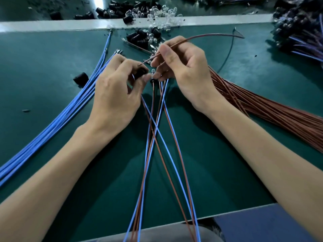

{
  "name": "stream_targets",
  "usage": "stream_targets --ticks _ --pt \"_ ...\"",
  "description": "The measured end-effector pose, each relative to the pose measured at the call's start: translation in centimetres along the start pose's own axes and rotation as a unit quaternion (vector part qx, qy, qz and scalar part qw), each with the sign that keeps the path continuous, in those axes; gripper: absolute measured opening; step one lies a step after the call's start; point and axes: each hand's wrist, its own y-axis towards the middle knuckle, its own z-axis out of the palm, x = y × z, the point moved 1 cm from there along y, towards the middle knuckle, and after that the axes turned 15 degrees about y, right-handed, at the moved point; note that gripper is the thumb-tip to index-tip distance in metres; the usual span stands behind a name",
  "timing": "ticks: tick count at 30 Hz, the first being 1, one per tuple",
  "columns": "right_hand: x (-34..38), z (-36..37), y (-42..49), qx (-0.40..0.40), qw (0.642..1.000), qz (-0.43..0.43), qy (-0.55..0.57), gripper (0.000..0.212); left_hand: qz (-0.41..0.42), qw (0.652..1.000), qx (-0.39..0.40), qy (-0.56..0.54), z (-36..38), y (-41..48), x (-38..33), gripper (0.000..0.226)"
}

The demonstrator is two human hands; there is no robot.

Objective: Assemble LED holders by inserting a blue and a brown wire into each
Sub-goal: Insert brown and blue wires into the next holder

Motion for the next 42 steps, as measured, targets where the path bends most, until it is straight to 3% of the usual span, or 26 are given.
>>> stream_targets --ticks 20,42 --pt "-0.45 -0.06 0.08 0.001 1.0 -0.006 -0.022 0.017 -0.042 0.998 -0.036 -0.03 -0.62 0.08 -0.06 0.019" --pt "-0.6 -0.09 0.02 0.031 0.996 -0.013 -0.088 0.012 0.014 0.998 0.004 -0.063 -0.12 -0.02 0.05 0.019"
